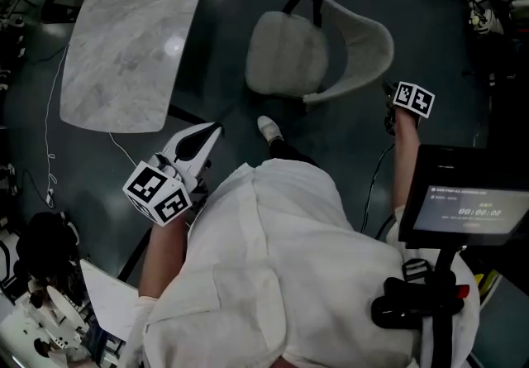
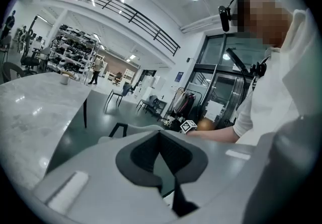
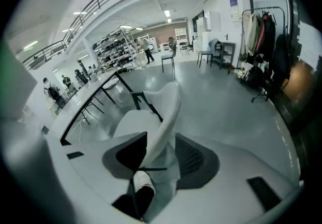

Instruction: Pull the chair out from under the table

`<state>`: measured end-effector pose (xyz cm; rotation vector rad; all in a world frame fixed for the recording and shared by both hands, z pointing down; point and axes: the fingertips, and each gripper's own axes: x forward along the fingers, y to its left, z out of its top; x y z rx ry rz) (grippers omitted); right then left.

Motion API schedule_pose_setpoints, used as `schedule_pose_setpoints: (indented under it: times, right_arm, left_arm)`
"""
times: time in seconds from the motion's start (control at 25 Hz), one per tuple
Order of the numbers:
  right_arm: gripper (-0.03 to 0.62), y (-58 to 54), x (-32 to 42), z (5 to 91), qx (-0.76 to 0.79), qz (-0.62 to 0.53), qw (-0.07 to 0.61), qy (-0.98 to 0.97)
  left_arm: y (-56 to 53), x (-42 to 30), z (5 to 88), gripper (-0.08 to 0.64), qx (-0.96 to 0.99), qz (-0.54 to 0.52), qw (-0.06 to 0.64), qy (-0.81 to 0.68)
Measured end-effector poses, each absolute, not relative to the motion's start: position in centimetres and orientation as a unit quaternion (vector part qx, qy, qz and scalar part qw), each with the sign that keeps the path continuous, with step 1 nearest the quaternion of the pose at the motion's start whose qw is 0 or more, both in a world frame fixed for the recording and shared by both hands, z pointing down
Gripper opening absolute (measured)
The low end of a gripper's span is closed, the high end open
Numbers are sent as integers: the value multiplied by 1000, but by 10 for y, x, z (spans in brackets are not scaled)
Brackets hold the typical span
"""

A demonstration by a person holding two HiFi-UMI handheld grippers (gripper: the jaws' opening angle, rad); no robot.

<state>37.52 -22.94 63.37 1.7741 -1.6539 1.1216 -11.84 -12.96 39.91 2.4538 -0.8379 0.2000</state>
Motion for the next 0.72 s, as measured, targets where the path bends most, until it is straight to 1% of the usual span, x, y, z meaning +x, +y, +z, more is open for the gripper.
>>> schedule_pose_setpoints:
  times: [0.08, 0.12, 0.16, 0.2, 0.24, 0.28, 0.4, 0.52, 0.64, 0.72]
  right_arm:
    - [173, -227, 365, 621, 638, 398, 230, -617]
    - [142, -215, 351, 615, 632, 395, 227, -627]
    - [93, -193, 329, 608, 625, 393, 222, -637]
    - [60, -163, 301, 601, 615, 391, 216, -649]
    - [31, -132, 271, 594, 604, 389, 210, -663]
    - [20, -104, 240, 588, 592, 388, 205, -677]
    - [11, -42, 155, 573, 542, 389, 202, -717]
    - [8, -3, 85, 551, 492, 379, 195, -759]
    - [8, 32, 34, 531, 441, 366, 190, -797]
    - [8, 51, 13, 519, 411, 353, 194, -818]
  left_arm:
    - [-129, -119, 398, 8, 911, 67, 267, -308]
    - [-120, -124, 398, 6, 912, 65, 266, -304]
    - [-100, -133, 398, 6, 914, 62, 266, -300]
    - [-74, -145, 399, 6, 916, 60, 265, -293]
    - [-47, -156, 400, 8, 919, 60, 265, -287]
    - [-23, -165, 402, 6, 921, 61, 265, -280]
    - [21, -177, 403, 6, 927, 60, 264, -260]
    - [50, -181, 399, 6, 931, 52, 264, -248]
    - [75, -175, 400, 6, 933, 52, 263, -240]
    - [87, -167, 402, 6, 934, 56, 261, -238]
